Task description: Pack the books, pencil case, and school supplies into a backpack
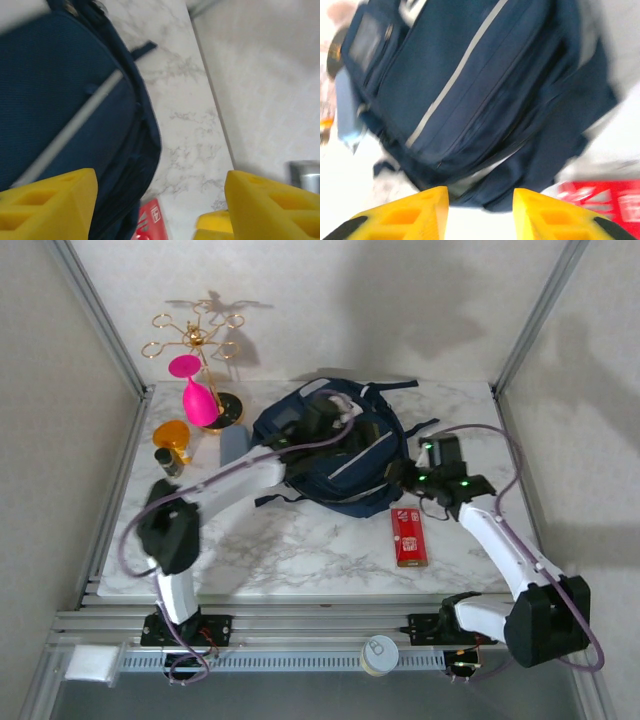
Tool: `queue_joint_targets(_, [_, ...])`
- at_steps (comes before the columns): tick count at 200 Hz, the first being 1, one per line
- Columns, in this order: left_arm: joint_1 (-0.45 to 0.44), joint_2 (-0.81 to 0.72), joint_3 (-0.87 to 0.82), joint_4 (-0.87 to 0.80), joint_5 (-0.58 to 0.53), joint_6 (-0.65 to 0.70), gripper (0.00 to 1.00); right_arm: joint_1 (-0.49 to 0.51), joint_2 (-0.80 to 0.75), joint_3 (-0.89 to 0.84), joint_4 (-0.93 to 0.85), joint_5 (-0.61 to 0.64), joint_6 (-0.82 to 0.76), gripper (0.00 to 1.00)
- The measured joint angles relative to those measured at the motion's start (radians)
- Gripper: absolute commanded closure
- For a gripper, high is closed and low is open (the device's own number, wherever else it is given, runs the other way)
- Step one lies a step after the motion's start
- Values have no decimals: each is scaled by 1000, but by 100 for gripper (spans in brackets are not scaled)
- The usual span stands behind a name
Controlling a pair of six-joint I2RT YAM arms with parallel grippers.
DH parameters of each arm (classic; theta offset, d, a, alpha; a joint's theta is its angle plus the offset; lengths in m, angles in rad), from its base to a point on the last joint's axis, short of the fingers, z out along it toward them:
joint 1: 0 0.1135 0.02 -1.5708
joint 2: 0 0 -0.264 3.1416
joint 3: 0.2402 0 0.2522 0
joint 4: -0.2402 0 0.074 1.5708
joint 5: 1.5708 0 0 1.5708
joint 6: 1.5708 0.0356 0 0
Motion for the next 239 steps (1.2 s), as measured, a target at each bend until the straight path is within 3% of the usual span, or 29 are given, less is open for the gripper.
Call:
queue_joint_targets(23, [119, -245, -272, 89, -30, -33, 25, 167, 74, -14, 23, 3, 55, 56])
queue_joint_targets(43, [197, -331, -409, 124, -58, -52, 23, 258, 162, -34, 75, -17, 89, 56])
queue_joint_targets(72, [254, -335, -547, 140, -74, -78, 23, 251, 279, -37, 127, 3, 91, 58])
queue_joint_targets(101, [303, -333, -638, 157, -76, -114, 21, 162, 342, -35, 184, 18, 10, 62])
queue_joint_targets(137, [309, -297, -661, 230, -69, -171, 20, -25, 443, 13, 240, 21, -134, 64])
queue_joint_targets(172, [282, -227, -689, 328, -68, -260, 23, -70, 455, 120, 201, 111, -194, 58])
queue_joint_targets(206, [233, -155, -697, 426, -74, -349, 30, -2, 323, 103, 142, 174, -130, 51])
queue_joint_targets(239, [235, -87, -698, 480, -89, -419, 37, 212, 322, 117, 91, 186, -14, 49])
